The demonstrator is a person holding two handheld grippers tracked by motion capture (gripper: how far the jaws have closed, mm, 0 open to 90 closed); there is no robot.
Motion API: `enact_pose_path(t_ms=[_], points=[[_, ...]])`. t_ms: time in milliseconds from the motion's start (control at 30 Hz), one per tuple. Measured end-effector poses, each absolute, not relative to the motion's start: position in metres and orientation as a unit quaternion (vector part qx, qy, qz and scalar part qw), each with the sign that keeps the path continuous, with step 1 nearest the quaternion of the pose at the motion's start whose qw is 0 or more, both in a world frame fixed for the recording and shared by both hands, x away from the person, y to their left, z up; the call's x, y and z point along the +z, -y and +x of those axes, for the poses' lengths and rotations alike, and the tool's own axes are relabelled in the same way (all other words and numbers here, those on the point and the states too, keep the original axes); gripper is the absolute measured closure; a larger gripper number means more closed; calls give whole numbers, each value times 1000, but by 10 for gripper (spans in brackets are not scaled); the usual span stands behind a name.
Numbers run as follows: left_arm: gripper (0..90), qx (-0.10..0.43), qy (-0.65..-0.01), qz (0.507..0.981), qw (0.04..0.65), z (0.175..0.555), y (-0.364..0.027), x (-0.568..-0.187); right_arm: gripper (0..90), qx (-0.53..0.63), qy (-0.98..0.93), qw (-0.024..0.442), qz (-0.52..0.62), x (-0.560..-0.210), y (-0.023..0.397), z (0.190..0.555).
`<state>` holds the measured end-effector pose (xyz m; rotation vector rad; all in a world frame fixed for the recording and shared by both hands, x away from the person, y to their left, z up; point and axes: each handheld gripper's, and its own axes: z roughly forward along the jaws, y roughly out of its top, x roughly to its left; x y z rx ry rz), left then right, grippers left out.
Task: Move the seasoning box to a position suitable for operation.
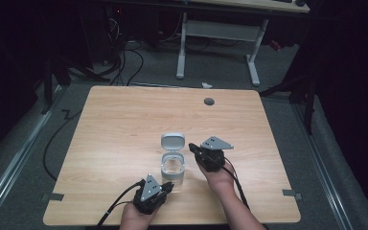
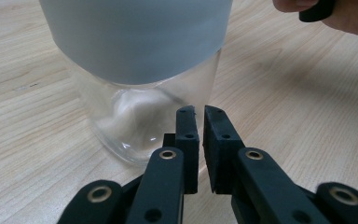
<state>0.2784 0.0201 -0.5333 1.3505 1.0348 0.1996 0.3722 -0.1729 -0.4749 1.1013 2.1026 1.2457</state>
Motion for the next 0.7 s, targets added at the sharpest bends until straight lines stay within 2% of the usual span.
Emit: enact_pose_path(t_ms=[700], points=[[851,73,-463,596,651,281,-21,-533,900,482,-752,227,389,-450,156,390]])
